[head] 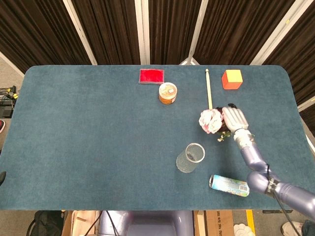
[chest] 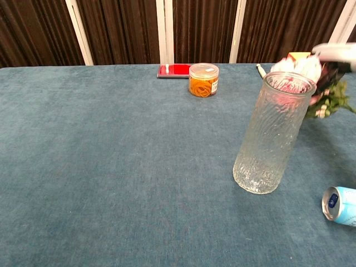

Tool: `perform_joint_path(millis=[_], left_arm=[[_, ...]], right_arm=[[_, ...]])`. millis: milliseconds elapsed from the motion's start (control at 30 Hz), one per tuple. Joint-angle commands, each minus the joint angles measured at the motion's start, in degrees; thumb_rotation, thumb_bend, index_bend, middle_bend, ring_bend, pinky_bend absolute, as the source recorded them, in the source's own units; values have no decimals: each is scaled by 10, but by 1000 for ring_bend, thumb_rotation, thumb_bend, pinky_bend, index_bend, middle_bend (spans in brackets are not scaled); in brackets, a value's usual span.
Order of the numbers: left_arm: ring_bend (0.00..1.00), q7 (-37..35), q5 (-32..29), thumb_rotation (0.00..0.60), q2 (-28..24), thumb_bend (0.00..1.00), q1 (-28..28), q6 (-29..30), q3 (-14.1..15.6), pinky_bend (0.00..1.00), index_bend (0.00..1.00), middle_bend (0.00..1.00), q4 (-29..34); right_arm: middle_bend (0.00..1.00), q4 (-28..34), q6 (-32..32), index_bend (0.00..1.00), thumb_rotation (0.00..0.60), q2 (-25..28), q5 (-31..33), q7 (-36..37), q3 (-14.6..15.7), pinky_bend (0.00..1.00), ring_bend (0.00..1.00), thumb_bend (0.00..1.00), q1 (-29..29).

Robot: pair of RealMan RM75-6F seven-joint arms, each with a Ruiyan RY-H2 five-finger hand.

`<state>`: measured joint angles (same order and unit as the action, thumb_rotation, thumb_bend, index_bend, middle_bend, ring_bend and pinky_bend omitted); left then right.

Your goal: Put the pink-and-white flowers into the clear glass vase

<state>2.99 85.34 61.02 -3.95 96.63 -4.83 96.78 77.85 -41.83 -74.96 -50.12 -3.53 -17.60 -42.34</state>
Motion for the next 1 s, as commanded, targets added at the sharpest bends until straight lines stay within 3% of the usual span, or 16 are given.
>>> perform_joint_path(millis=[33, 200, 367, 533, 767, 1000], left_arm=[[0, -7, 5, 600, 0, 347, -1, 5, 0, 110, 136, 0, -3], [0, -24, 13, 600, -2, 347, -4, 15, 0, 110, 136, 0, -8], [0, -37, 16, 600, -3, 347, -7, 19, 1, 110, 136, 0, -12], [0, -47, 20, 600, -6, 347, -9, 24, 2, 110, 136, 0, -13], [0, -61, 16, 600, -10, 347, -11, 25, 1, 110, 136, 0, -16], [0, -66, 15, 600, -11, 347, -12, 25, 0, 110, 135, 0, -17]], right_arm=[[422, 78, -18, 476, 600, 77, -17, 109, -67, 113, 478, 467, 37], [422, 167, -42, 506, 600, 154, -33, 284, -155, 113, 478, 468, 98], [422, 278, -28, 509, 600, 242, -48, 514, -254, 113, 478, 467, 183], [422, 366, -39, 508, 600, 296, -38, 650, -320, 113, 478, 468, 249], [421, 468, -71, 508, 600, 328, -54, 751, -369, 113, 478, 467, 309], [421, 512, -92, 509, 600, 329, -121, 764, -354, 113, 478, 468, 329]])
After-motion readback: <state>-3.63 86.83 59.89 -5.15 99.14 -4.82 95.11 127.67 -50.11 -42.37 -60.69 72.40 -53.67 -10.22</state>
